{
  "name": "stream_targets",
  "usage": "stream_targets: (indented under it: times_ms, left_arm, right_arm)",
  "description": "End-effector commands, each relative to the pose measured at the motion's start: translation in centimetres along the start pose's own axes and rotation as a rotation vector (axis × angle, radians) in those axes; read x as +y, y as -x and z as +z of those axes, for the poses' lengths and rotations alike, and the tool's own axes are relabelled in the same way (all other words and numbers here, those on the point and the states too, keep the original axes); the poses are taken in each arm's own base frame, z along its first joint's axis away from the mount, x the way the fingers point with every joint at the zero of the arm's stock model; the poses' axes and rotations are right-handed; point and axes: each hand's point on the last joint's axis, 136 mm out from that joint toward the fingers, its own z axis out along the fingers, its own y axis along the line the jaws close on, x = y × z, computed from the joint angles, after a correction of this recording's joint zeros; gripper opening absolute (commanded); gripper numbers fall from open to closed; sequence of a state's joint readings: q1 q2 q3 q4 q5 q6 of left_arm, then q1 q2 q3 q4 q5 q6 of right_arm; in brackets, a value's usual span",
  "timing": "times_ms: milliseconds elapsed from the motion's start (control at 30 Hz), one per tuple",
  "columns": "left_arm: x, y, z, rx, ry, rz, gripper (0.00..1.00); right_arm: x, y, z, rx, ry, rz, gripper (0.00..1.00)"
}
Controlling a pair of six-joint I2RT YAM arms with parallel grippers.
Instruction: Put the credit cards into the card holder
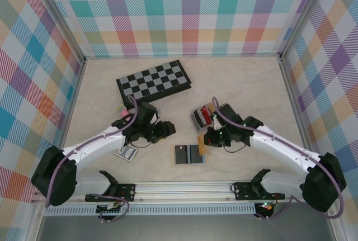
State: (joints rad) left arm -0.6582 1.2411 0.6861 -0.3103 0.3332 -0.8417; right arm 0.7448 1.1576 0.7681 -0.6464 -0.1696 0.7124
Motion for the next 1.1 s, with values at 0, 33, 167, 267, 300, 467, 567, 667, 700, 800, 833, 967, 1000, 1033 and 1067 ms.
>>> stream_targets:
  times_ms: [0, 33, 167, 267, 300, 467, 567, 667, 700, 800, 833, 967, 1000, 1033, 1067]
  left_arm:
    - [2.4, -1.5, -0.1, 0.006, 0.082, -0.008, 0.59]
    - [2.7, -1.9, 0.1, 0.015, 0.085, -0.012, 0.59]
    - [2.8, -2.9, 0.7, 0.044, 0.089, -0.004, 0.59]
    - [2.7, -3.5, 1.3, 0.058, 0.086, 0.000, 0.59]
    - [2.6, -3.6, 1.5, 0.061, 0.082, 0.000, 0.59]
    - [2.4, -4.3, 2.6, 0.092, 0.092, 0.016, 0.56]
    - [2.0, -4.4, 3.5, 0.098, 0.082, 0.032, 0.55]
    - [2.5, -4.8, 4.3, 0.117, 0.103, 0.035, 0.53]
    - [2.6, -5.0, 4.6, 0.122, 0.107, 0.038, 0.52]
    - [2.7, -5.4, 5.1, 0.136, 0.111, 0.046, 0.49]
    - [2.8, -5.5, 5.2, 0.139, 0.114, 0.046, 0.48]
    - [2.8, -5.6, 5.5, 0.136, 0.116, 0.046, 0.45]
    - [2.8, -5.6, 5.5, 0.134, 0.116, 0.045, 0.45]
    - [2.7, -5.6, 5.6, 0.133, 0.112, 0.046, 0.45]
    - [2.6, -5.6, 5.6, 0.131, 0.110, 0.048, 0.44]
  right_arm:
    - [-2.1, 0.0, 1.1, -0.053, -0.107, 0.039, 0.04]
    - [-2.2, -0.2, 1.5, -0.053, -0.112, 0.038, 0.04]
    - [-2.7, -0.4, 2.3, -0.055, -0.125, 0.039, 0.04]
    - [-2.6, -0.5, 2.7, -0.059, -0.104, 0.047, 0.04]
    - [-2.7, -0.5, 2.8, -0.061, -0.104, 0.051, 0.04]
    - [-2.9, -0.9, 3.6, -0.050, -0.085, 0.067, 0.05]
    - [-3.1, -0.9, 3.9, -0.054, -0.083, 0.082, 0.05]
    - [-2.9, -0.9, 4.0, -0.056, -0.072, 0.088, 0.05]
    - [-2.6, -0.8, 4.0, -0.059, -0.056, 0.090, 0.05]
    - [-1.6, -0.5, 3.9, -0.069, -0.003, 0.104, 0.05]
    - [-1.2, -0.4, 3.7, -0.075, 0.021, 0.110, 0.05]
    - [0.0, 0.1, 2.7, -0.099, 0.066, 0.118, 0.06]
    - [0.4, 0.3, 2.3, -0.106, 0.076, 0.112, 0.06]
    - [0.7, 0.5, 1.8, -0.114, 0.082, 0.106, 0.06]
    - [1.0, 0.7, 1.4, -0.119, 0.085, 0.101, 0.06]
